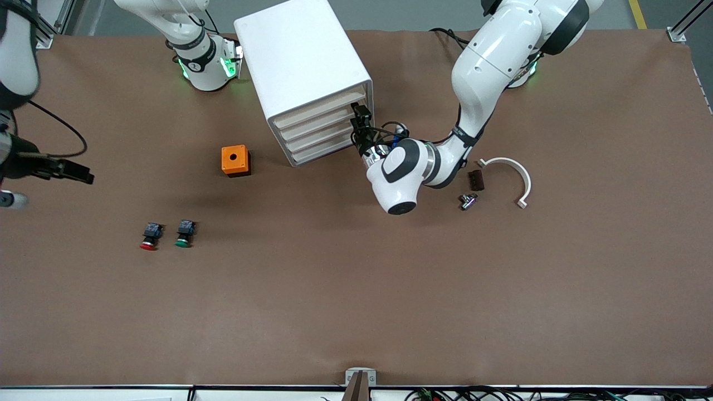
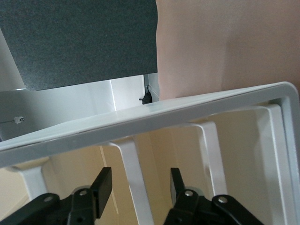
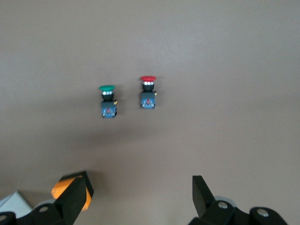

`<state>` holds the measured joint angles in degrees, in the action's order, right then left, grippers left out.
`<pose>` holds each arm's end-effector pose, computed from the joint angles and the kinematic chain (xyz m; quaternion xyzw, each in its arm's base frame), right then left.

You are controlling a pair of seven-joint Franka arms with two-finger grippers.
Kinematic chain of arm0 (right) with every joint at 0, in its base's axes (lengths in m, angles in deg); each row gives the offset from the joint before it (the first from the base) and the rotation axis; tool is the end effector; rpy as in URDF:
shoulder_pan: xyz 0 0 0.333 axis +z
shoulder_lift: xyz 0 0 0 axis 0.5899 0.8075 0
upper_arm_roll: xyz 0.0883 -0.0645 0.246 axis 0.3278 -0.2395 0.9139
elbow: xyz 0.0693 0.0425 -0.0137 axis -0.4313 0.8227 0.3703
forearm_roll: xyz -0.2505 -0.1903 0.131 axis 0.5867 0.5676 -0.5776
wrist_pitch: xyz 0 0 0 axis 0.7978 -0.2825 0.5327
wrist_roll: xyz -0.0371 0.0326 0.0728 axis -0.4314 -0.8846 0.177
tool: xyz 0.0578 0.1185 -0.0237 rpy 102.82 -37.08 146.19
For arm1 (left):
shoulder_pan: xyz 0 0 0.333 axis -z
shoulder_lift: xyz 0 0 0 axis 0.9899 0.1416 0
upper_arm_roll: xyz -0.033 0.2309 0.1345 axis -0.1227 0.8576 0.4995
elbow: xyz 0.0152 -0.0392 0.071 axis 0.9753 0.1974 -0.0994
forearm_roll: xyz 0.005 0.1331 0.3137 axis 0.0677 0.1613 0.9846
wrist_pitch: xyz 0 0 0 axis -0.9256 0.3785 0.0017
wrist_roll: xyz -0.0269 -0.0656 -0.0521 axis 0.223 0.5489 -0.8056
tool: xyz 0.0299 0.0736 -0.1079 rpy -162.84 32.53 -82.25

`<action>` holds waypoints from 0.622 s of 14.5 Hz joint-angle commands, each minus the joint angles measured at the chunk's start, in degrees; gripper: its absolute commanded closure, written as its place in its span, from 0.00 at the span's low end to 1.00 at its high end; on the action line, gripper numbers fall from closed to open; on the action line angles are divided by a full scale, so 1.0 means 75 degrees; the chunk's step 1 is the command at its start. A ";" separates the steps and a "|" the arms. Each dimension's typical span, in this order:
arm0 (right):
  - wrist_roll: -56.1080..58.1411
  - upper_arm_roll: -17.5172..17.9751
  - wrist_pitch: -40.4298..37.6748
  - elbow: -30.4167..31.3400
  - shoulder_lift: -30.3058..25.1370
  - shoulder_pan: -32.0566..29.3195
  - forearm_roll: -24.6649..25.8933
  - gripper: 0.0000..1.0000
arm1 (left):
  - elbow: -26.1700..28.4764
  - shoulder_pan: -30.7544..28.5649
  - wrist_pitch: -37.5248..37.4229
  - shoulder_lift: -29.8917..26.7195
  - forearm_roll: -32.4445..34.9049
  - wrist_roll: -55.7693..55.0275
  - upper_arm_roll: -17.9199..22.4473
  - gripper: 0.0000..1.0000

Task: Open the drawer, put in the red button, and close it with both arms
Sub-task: 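Pull the drawer open with the left gripper while the right gripper reaches the red button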

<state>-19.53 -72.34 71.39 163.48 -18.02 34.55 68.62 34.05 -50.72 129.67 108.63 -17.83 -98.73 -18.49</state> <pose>0.5201 -0.0747 0.4303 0.9965 -0.0695 -0.0457 0.0103 0.3351 -0.4481 0.1897 -0.5032 -0.6046 0.5305 0.3160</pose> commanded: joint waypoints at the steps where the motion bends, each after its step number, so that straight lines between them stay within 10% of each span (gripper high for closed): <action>1: -0.0248 0.0074 0.1370 0.1085 -0.0019 -0.0056 -0.0062 0.00 | -0.0011 0.0114 -0.0097 0.0012 -0.0190 -0.0098 0.0028 0.55; 9: -0.0272 0.0074 0.4923 0.2014 0.1831 -0.0056 -0.0447 0.00 | -0.0046 0.0161 -0.0086 0.0059 -0.0390 -0.0016 0.0028 0.83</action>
<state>-21.02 -72.26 105.59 178.87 -6.54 34.55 67.39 34.14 -49.32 129.70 108.85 -19.04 -98.73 -18.40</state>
